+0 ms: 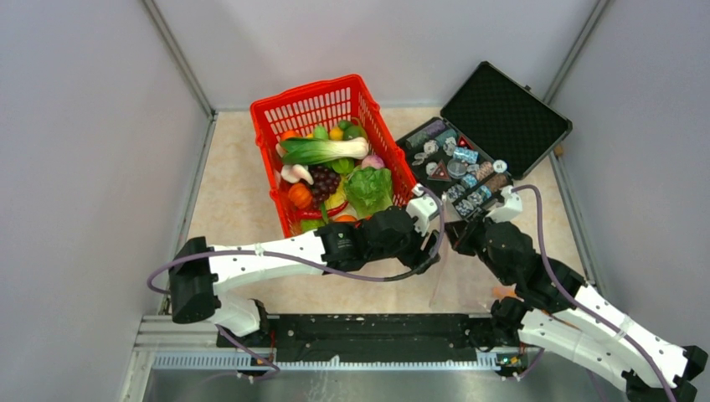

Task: Place the food in the zip-top bag and seal the zipper
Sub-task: Open the zipper of the food storage bag at the center of the board.

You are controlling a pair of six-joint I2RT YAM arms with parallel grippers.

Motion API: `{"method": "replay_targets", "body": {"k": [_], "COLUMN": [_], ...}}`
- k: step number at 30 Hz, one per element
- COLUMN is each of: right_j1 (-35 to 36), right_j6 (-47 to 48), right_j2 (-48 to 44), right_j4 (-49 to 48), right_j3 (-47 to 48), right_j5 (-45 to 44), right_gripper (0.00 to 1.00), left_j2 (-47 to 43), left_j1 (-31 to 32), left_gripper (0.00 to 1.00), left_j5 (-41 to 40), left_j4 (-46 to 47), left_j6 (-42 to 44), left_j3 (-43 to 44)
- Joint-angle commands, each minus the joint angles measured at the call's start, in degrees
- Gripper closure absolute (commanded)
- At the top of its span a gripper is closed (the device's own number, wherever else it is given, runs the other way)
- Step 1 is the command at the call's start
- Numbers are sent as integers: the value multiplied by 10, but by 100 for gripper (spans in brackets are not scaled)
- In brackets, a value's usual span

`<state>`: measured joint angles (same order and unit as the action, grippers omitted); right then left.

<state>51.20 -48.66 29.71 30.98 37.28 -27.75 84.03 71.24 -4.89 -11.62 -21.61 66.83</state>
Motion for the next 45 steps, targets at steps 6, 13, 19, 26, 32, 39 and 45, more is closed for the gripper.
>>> {"method": "replay_targets", "body": {"k": [6,13,19,26,32,39,45], "right_j1": [-2,-2,-2,-2,-1,-2,-2], "right_j6": [-3,-4,8,19,21,12,28], "right_j2": [-3,-1,1,20,70,36,50], "right_j4": [-2,4,15,57,50,46,62], "right_j3": [25,25,35,64,80,74,92], "right_j5": [-3,-10,17,56,96,101,112], "right_gripper": [100,100,82,60,57,56,63], "left_j2": [38,54,38,26,31,22,15], "left_j1": [-1,-1,-1,-1,-1,-1,-1], "left_gripper": [32,61,98,100,100,100,100], "left_j5": [-6,-4,-44,-58,-64,-100,-103], "left_j4": [-18,-55,-44,-15,-22,-27,-21], "left_j6": [11,18,20,35,36,22,23], "left_j3": [48,66,57,53,63,59,53]}}
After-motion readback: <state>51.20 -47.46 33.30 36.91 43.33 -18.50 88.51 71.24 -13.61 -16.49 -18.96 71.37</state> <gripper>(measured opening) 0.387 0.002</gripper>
